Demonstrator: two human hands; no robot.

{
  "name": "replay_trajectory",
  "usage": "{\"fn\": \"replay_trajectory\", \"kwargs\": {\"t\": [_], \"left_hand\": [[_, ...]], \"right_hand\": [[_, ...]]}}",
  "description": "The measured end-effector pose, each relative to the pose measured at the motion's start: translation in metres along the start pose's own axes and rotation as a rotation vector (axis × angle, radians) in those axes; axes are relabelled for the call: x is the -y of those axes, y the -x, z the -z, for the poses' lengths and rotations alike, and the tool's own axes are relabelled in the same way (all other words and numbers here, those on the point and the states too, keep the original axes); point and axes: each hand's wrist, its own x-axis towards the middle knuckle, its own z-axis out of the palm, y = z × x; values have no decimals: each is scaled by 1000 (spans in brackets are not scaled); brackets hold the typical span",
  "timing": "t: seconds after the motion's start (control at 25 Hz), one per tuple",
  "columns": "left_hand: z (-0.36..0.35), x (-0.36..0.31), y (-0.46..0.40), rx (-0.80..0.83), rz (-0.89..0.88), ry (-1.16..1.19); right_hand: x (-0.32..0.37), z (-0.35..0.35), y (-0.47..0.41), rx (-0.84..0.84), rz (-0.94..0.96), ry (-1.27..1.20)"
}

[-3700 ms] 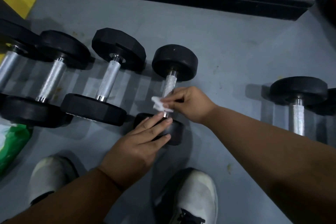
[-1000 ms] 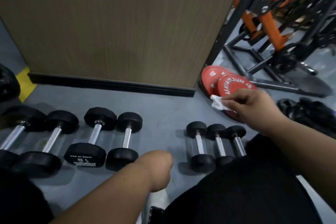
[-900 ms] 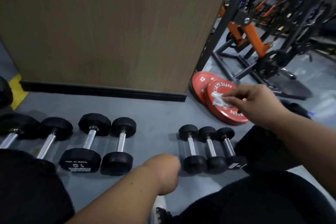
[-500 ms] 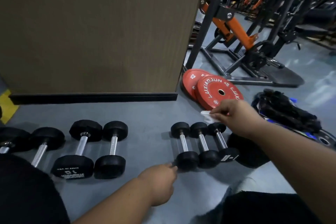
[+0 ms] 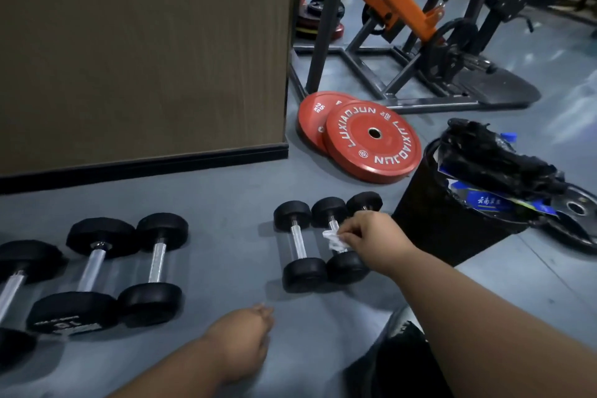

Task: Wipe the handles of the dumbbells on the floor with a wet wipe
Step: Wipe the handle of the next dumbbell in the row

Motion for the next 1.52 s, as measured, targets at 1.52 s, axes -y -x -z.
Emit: {"fn": "replay_trajectory", "kwargs": {"t": [1.52], "left_hand": [[-105,22,-182,-329,109,343]], "right_hand": [[-46,-220,-176,387,-521,437]]}}
